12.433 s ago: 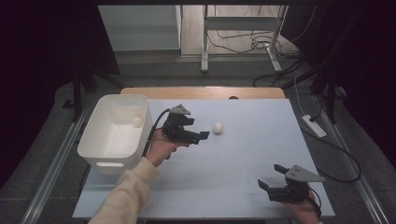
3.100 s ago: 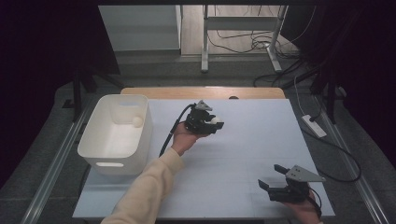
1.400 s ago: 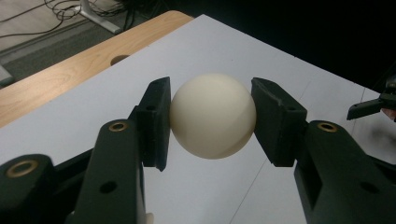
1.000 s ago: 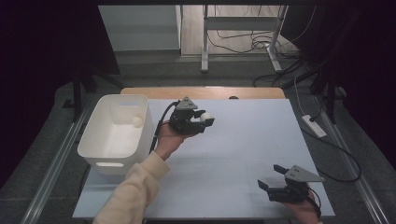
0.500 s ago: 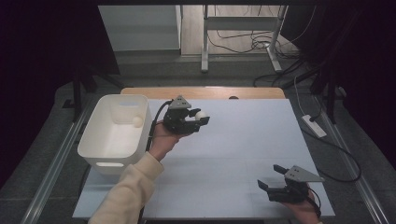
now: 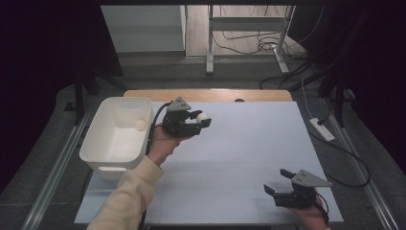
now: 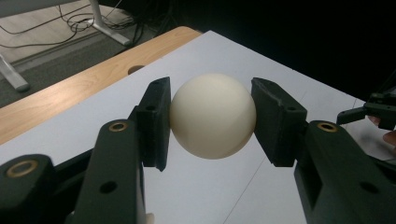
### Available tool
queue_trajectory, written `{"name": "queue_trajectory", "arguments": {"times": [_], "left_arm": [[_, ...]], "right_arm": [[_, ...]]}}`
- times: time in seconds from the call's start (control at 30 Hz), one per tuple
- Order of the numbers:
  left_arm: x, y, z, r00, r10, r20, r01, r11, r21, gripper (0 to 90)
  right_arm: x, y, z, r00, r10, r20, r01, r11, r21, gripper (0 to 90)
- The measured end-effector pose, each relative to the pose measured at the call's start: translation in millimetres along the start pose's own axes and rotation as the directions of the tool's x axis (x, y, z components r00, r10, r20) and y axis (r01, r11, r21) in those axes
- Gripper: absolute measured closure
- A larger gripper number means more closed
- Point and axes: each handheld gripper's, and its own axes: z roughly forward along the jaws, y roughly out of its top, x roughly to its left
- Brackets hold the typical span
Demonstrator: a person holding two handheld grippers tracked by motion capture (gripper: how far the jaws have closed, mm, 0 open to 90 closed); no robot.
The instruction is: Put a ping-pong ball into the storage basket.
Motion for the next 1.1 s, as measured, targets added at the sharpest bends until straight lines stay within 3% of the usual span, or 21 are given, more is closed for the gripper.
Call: {"name": "queue_trajectory", "arguments": {"times": [1.1], "left_arm": [[8.5, 3.2, -36.6, 0.9996, -0.019, -0.018, 0.019, 0.9993, -0.032, 50.6]], "right_arm": [[-0.7, 0.8, -0.1, 1.0, 0.004, 0.007, -0.004, 1.0, 0.001, 12.3]]}}
